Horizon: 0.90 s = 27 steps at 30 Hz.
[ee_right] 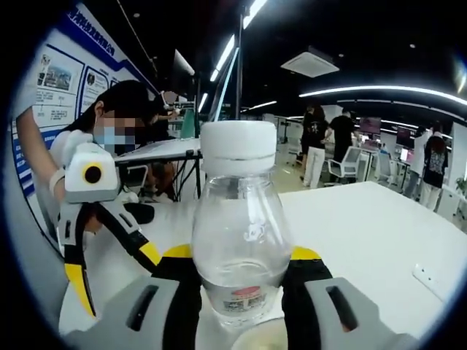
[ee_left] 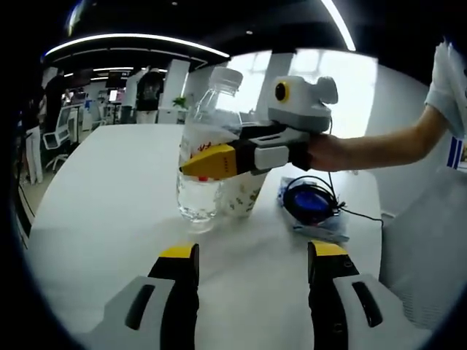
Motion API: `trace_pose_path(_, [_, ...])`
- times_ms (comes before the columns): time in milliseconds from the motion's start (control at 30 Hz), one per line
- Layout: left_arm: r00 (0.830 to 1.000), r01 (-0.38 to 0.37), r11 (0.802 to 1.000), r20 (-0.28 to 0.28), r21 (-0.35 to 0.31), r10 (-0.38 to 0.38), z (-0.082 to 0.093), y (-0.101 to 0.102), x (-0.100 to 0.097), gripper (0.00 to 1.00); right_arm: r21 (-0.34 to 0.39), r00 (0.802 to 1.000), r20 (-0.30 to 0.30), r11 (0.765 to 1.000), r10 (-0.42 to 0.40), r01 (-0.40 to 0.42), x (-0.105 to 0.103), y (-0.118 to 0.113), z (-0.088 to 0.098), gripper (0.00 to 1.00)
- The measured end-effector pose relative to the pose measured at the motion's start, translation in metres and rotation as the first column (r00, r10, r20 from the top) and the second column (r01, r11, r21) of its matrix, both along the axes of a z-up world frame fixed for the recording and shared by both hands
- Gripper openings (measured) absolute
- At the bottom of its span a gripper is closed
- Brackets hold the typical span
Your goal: Arrange the tabletop items into an orderly group along one side of the table until the central work area is clear of visible clutter.
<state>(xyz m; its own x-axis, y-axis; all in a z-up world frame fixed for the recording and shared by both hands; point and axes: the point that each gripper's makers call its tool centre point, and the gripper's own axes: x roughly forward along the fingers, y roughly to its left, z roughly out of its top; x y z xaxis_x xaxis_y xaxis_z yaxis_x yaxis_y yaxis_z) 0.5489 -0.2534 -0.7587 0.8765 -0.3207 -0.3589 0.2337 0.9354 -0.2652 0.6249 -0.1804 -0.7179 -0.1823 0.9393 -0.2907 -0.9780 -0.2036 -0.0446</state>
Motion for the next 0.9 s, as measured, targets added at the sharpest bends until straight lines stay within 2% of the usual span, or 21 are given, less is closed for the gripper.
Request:
trace_pose_path(233, [1.0,-0.002,1.0,0.001,-0.002,0.002,0.0,0.0,0.001,0.57,-0.008,1.0,-0.014,1.0,0.003,-0.003,-0.001,-0.003,-0.003,0.39])
trace_pose_path(767, [1.0,-0.007,1.0,0.002,-0.01,0.007,-0.001,0.0,0.002,0.57,-0.016,1.0,-0.005,1.0,-0.008,0.008,0.002,-0.005,-0.009,0.39])
trace_pose_path(833, [1.0,-0.01,1.0,0.003,-0.01,0.01,0.0,0.001,0.002,0.57,-0.024,1.0,-0.025,1.0,-0.008,0.007,0.0,-0.005,-0.011,0.4])
trace_pose_path(900, [1.0,-0.011,1.0,0.003,-0.012,0.011,0.0,0.001,0.002,0.57,-0.015,1.0,-0.006,1.0,-0.006,0.005,-0.001,-0.005,-0.01,0.4])
